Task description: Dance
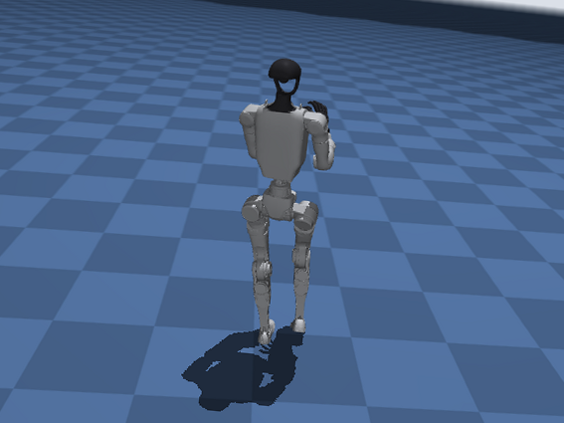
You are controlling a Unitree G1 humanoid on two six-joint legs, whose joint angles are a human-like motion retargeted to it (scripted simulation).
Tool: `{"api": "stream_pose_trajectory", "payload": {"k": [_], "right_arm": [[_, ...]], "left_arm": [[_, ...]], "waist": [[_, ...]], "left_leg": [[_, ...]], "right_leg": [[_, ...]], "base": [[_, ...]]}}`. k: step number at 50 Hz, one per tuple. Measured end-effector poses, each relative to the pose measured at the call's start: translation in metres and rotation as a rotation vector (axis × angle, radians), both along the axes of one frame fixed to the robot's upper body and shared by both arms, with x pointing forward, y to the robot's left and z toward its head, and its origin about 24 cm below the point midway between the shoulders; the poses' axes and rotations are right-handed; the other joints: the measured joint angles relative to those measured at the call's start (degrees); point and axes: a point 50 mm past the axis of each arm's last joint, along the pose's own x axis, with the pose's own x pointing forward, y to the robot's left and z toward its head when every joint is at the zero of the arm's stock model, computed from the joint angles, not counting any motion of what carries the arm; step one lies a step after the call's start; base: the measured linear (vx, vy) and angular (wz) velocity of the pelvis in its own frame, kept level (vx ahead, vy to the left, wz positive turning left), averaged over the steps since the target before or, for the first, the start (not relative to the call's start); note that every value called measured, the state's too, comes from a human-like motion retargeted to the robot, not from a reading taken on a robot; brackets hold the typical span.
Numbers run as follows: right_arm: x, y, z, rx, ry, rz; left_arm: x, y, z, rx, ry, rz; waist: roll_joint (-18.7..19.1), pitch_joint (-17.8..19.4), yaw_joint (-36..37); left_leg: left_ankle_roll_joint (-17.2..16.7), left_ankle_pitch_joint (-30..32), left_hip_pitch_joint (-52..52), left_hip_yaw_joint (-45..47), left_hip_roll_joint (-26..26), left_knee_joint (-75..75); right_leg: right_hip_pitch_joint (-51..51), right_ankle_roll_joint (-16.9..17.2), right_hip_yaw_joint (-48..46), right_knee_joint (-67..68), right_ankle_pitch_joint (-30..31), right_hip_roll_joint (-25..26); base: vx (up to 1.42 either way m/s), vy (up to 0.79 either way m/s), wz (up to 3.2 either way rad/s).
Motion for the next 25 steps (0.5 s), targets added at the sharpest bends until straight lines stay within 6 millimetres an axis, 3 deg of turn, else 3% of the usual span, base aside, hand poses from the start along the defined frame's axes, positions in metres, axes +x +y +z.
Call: {"api": "stream_pose_trajectory", "payload": {"k": [3, 8, 10, 12, 15, 17, 22, 25], "right_arm": [[0.014, -0.001, 0.028, -0.078, -0.121, -0.239], [0.017, -0.045, 0.059, -0.001, -0.253, -0.5], [0.013, -0.078, 0.065, 0.056, -0.274, -0.631], [0.0, -0.116, 0.061, 0.108, -0.275, -0.773], [-0.044, -0.179, 0.038, 0.188, -0.293, -1.057], [-0.078, -0.206, 0.021, 0.22, -0.299, -1.212], [-0.16, -0.234, -0.024, 0.252, -0.278, -1.509], [-0.192, -0.244, -0.042, 0.155, -0.163, -1.632]], "left_arm": [[0.025, -0.005, 0.036, 0.018, -0.093, 0.107], [0.037, 0.023, 0.085, -0.078, -0.216, 0.252], [0.031, 0.044, 0.103, -0.157, -0.286, 0.294], [0.02, 0.066, 0.113, -0.215, -0.347, 0.319], [-0.002, 0.086, 0.114, -0.323, -0.415, 0.336], [-0.015, 0.1, 0.11, -0.407, -0.466, 0.377], [-0.042, 0.141, 0.094, -0.539, -0.604, 0.561], [-0.056, 0.161, 0.086, -0.498, -0.648, 0.688]], "waist": [[-0.34, 0.45, -2.8], [-2.33, -0.36, -8.79], [-3.49, -1.45, -10.45], [-4.23, -2.42, -11.18], [-5.3, -4.85, -9.9], [-5.86, -4.81, -10.92], [-7.06, -5.45, -11.91], [-7.33, -5.8, -10.8]], "left_leg": [[-0.28, -1.01, 1.47, -1.82, 0.23, 1.25], [-1.61, -1.58, 3.9, -5.97, 0.43, 2.08], [-3.01, -2.19, 4.7, -7.59, 1.02, 2.92], [-4.49, -2.96, 4.52, -9.11, 2.78, 5.11], [-6.44, -3.65, 1.02, -10.14, 7.14, 11.33], [-6.89, -2.86, -0.89, -10.29, 10.1, 15.24], [-7.58, -2.3, -4.17, -4.25, 15.5, 22.91], [-3.05, -4.0, -3.99, 4.15, 19.11, 25.63]], "right_leg": [[0.99, -3.25, 1.02, -6.11, -1.09, -3.97], [8.04, 1.69, 4.37, -24.28, 1.2, -10.02], [12.64, 5.55, 3.19, -30.08, -3.28, -11.67], [15.9, 3.25, -8.24, -32.14, -7.77, -14.37], [17.99, 3.93, -8.03, -33.82, -9.85, -12.96], [19.7, 4.41, -10.36, -34.96, -10.99, -12.58], [21.96, 5.23, -12.54, -35.69, -13.29, -10.81], [21.57, 4.89, -11.48, -34.61, -14.31, -10.2]], "base": [[0.05, -0.2, 0.56], [0.07, -0.3, 0.77], [0.1, -0.44, 0.78], [0.15, -0.49, 0.87], [0.08, -0.57, 1.22], [-0.09, -0.58, 1.72], [-0.04, -0.38, 0.91], [-0.08, -0.22, 0.09]]}}
